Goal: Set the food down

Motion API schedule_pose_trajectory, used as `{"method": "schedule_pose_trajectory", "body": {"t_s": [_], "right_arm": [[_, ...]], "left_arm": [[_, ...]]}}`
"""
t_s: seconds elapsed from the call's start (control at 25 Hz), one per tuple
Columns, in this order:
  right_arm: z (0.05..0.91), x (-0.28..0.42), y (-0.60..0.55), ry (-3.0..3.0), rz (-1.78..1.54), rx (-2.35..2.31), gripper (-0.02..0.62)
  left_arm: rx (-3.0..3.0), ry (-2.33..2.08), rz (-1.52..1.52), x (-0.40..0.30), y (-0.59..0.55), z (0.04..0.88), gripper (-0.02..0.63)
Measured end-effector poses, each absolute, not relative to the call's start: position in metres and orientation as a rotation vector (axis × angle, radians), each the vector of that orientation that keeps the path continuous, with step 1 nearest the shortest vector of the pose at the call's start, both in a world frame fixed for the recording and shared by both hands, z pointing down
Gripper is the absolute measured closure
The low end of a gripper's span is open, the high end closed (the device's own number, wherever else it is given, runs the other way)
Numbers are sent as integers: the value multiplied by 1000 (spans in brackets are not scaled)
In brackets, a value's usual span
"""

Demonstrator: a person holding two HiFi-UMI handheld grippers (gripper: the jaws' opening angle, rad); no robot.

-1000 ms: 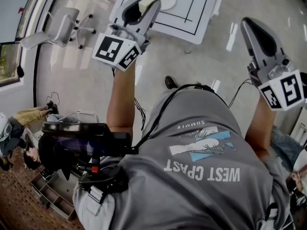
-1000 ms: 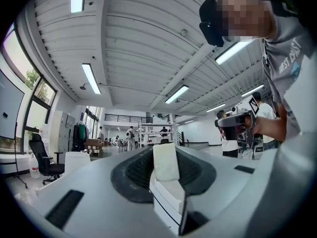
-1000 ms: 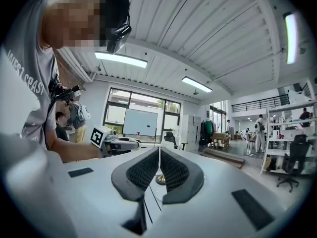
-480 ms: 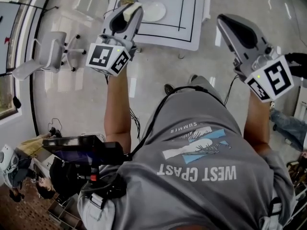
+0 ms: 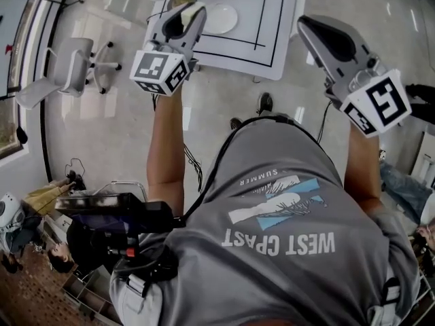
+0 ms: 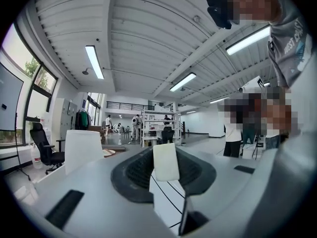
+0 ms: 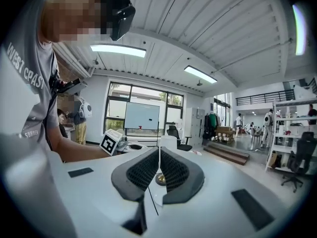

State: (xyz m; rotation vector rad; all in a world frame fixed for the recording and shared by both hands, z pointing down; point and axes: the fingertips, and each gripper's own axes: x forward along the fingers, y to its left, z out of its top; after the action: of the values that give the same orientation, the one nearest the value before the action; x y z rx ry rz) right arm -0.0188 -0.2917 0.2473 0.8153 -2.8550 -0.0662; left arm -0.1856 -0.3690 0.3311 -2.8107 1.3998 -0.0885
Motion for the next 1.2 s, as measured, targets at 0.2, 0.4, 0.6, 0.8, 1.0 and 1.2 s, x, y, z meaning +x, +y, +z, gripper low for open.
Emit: {"method": "schedule_pose_trajectory", "body": {"t_s": [0.2,0.4,0.6,0.8,1.0,1.2], "right_arm": [[246,-7,-317,-2871,-51,758,586],[250,5,-340,-2898,-41,698,586],[266,19,-357,-2925,5,629,586],[284,32,-368,-2918,43,607,586],[292,38,-379,-2899,78,630,586],[298,35,-386,-2881,108,647,586]], "left_arm": [[-2809,1467,-158,-179,-396,345,500],[-2802,1537,-268,-171,-421,373,500],[-2793,1615,-406,-166,-444,414,500],[-2802,1645,-512,-162,-462,443,500],[-2834,1637,-611,-159,-473,472,500],[-2853,1616,-720,-161,-486,500,500]]}}
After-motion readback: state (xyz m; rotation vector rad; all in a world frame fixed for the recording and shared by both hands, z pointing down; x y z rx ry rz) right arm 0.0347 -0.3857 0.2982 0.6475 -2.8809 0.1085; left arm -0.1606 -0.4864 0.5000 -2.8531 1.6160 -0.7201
